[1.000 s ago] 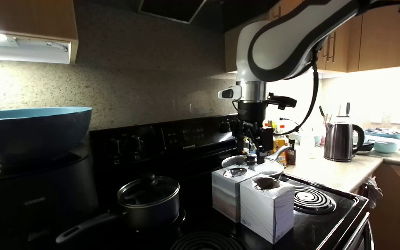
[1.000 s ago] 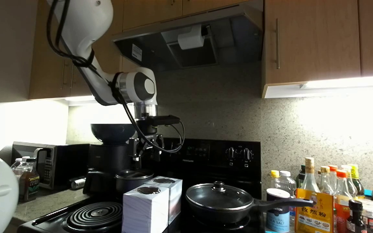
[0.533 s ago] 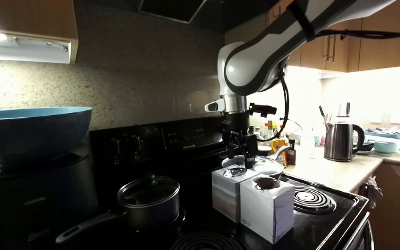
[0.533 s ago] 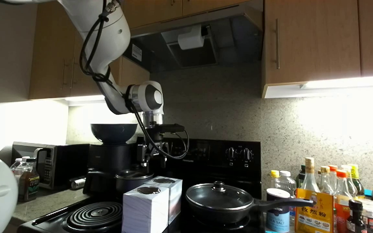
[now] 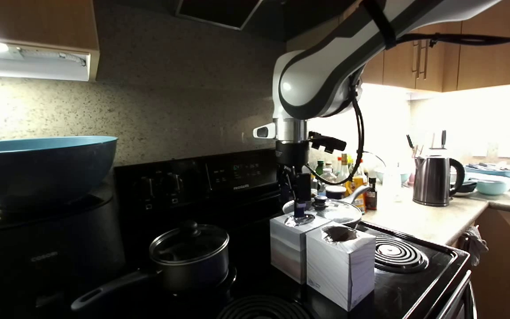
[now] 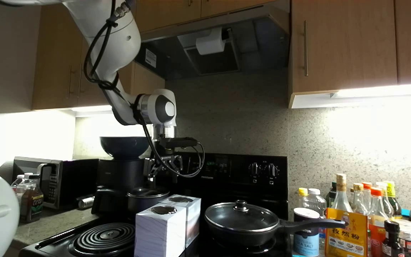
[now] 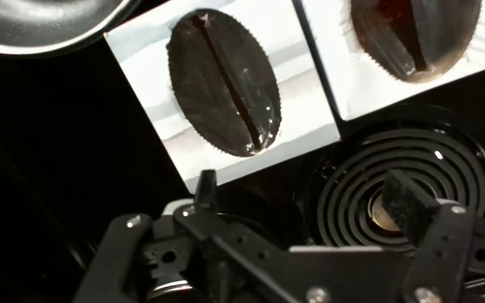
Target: Turn the front and back tissue boxes to the left
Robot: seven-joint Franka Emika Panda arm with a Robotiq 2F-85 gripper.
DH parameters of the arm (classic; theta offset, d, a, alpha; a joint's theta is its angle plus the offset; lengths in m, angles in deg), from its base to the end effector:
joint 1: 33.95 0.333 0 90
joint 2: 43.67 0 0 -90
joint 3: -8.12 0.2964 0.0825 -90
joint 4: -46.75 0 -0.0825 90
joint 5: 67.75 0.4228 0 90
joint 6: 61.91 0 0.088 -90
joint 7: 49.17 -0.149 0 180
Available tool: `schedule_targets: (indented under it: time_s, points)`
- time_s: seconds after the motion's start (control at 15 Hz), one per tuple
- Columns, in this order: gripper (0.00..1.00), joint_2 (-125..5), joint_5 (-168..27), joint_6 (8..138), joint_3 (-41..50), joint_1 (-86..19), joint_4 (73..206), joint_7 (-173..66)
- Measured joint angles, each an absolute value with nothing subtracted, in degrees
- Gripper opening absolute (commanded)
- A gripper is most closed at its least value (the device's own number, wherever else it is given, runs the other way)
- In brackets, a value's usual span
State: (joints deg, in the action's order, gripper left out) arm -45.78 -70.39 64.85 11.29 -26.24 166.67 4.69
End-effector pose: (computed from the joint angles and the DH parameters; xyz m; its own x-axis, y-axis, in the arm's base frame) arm 0.5855 0.1094 0.3307 0.4023 0.9153 0.0185 0.9113 -0.4023 0.0881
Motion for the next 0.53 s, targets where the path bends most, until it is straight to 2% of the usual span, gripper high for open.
schedule_targets:
  time_s: [0.2,0.53]
  points:
    - [1.0,-46.2,-72.9,69.4,11.3,-26.3,166.7,-1.7]
    - [1.0,-46.5,-68.0,68.1,11.6,-26.3,166.5,-4.1]
